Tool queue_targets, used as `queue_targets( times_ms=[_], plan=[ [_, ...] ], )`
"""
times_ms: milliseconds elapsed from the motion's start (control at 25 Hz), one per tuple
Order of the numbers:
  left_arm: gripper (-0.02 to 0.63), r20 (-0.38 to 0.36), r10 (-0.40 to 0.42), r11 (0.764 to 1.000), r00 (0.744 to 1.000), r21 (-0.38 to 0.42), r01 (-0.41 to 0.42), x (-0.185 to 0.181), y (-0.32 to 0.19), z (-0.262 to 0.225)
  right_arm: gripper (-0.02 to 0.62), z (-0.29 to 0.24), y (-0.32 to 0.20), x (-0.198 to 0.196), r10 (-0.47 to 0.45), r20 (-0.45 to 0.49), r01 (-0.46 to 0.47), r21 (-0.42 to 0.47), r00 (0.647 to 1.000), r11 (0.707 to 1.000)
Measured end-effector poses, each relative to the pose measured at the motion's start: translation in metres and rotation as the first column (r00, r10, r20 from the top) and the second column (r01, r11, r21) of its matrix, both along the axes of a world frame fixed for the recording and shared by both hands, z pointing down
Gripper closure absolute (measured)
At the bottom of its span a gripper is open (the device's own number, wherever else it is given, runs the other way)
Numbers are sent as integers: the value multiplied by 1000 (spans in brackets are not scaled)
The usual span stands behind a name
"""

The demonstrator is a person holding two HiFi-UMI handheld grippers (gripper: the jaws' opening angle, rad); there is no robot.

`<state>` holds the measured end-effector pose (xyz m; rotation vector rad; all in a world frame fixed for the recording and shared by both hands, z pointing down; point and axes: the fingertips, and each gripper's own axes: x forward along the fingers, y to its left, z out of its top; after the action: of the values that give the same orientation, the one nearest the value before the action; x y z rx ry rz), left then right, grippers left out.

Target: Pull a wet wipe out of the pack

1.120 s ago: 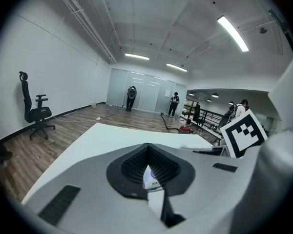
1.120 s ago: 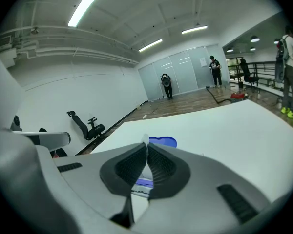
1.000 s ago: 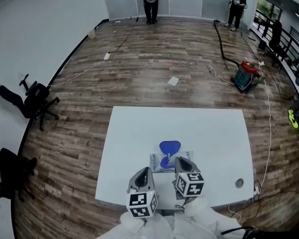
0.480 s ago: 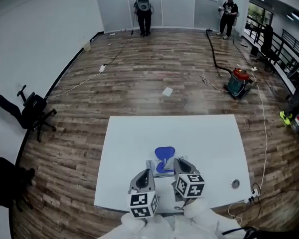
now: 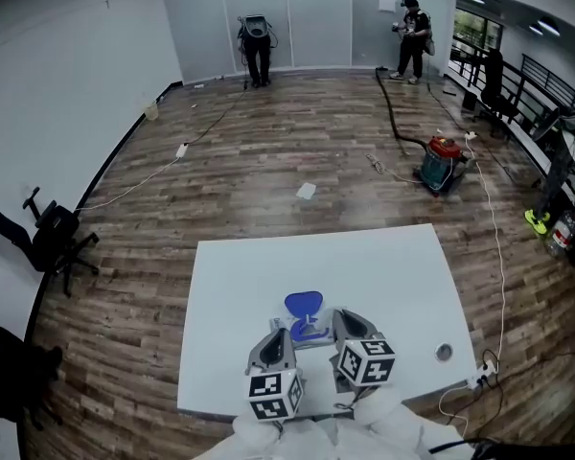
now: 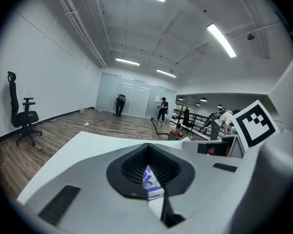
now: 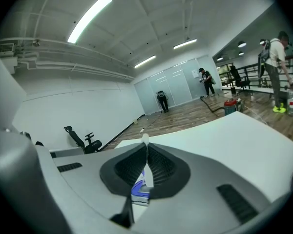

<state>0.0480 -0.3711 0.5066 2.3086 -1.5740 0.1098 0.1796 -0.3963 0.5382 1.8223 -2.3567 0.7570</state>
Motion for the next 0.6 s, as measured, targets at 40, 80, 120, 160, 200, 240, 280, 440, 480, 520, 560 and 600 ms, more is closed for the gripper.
queue_targets(
  times_ms=[40,80,120,160,200,240,280,440,480,520,560,600],
  plan=[
    [609,2,6,1000,1000,0,-6,3,0,1,580,0,2,3,7,2,-7,0,1000,1000],
    [609,4,13,1000,1000,1,-13,5,-1,1,580,1,5,6,13,2,-13,1,1000,1000],
    [609,6,20,1000,1000,1,-20,8,-1,2,580,1,7,8,19,0,-19,2,1000,1000],
    [609,8,27,1000,1000,2,-27,11,-2,2,580,0,9,11,25,-1,-25,4,1000,1000],
    [609,10,35,999,999,4,-35,14,-3,1,580,-1,11,14,31,-2,-31,7,1000,1000],
    [609,11,42,999,999,6,-42,17,-5,0,580,-2,12,17,36,-2,-36,10,999,999],
    [609,12,49,999,999,8,-50,20,-6,-1,580,-3,13,20,42,-2,-42,13,999,999],
    [609,19,71,997,997,11,-71,29,-10,-1,580,-1,18,25,49,2,-49,14,999,999],
    [609,22,74,997,997,13,-74,31,-10,-1,580,1,19,26,48,3,-48,11,999,999],
    [609,26,78,997,997,16,-78,34,-10,-1,580,3,20,26,46,2,-46,9,999,999],
    [609,27,81,997,996,18,-81,36,-11,-1,580,3,21,27,46,0,-46,9,999,999],
    [609,27,84,996,996,19,-84,37,-11,-1,580,3,21,28,45,-2,-45,11,999,999]
  ],
)
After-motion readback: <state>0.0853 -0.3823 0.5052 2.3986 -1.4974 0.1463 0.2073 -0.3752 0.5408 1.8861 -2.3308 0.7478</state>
